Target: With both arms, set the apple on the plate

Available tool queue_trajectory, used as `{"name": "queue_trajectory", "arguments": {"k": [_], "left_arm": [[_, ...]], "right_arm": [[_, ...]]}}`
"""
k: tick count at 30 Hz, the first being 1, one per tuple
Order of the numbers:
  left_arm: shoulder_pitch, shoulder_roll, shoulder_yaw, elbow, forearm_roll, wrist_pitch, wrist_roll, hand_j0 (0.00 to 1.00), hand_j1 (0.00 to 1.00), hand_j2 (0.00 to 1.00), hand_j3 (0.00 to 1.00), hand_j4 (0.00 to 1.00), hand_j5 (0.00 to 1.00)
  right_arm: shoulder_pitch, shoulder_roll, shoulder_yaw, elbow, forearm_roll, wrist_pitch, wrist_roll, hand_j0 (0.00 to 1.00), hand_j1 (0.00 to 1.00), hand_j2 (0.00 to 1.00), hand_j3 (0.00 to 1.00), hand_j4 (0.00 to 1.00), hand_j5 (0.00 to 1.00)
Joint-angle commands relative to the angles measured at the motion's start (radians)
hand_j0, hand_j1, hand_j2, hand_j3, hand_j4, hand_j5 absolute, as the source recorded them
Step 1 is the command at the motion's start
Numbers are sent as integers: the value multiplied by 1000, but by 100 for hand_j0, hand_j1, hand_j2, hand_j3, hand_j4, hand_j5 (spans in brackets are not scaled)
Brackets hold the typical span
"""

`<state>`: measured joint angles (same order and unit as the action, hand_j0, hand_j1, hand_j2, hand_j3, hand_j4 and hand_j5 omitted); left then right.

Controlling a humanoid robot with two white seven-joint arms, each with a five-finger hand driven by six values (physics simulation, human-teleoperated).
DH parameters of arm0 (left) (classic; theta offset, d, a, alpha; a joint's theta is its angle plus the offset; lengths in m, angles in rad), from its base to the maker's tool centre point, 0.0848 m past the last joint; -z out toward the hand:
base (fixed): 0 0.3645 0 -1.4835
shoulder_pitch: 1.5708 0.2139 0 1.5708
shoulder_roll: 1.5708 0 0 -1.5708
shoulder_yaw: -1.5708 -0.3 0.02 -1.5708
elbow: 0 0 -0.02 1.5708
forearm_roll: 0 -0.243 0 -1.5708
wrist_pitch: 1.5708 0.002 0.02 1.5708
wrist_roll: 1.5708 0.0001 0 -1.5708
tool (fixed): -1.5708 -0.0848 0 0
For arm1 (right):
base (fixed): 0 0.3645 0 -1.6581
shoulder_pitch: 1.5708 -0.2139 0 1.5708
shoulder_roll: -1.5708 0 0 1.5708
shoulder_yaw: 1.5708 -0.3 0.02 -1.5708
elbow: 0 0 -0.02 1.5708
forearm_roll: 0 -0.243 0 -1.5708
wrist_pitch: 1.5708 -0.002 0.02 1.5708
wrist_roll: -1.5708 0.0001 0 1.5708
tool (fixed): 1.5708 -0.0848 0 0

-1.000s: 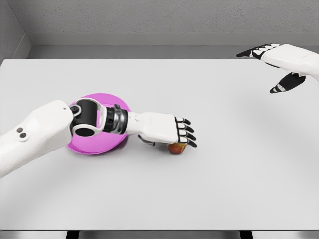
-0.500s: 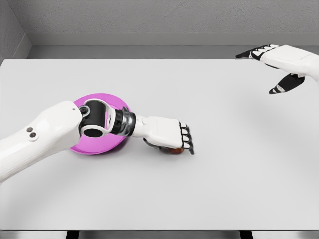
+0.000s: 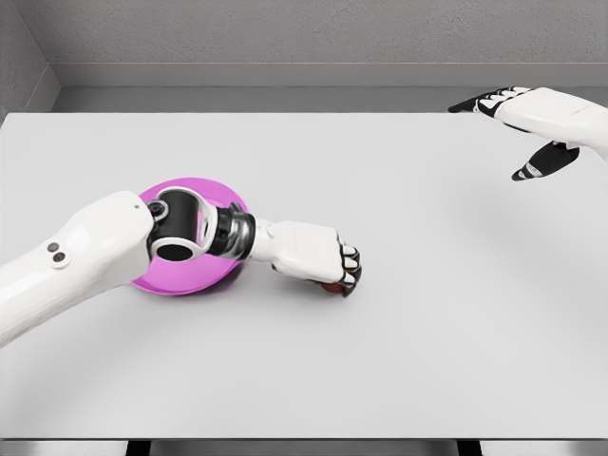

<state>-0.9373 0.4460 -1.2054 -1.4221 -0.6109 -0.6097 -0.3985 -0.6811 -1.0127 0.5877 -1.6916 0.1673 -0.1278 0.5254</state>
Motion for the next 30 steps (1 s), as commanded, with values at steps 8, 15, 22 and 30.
{"name": "queue_trajectory", "arguments": {"k": [8,15,22,30], "left_arm": [[-2,57,102,-8,20,-1,-2,29,29,29,29,29,29],[6,128,236,-11,62,-1,-6,29,29,29,29,29,29],[44,266,319,-11,82,-1,-6,29,29,29,29,29,29],[107,289,328,17,68,-1,-10,32,32,32,32,32,32]], "right_arm": [[0,-1,0,0,-2,1,-1,100,100,100,100,100,100],[0,-1,0,0,-2,1,-1,100,100,100,100,100,100],[0,-1,0,1,-2,1,-1,100,100,100,100,100,100],[0,-1,0,1,-2,1,-1,100,100,100,100,100,100]]}}
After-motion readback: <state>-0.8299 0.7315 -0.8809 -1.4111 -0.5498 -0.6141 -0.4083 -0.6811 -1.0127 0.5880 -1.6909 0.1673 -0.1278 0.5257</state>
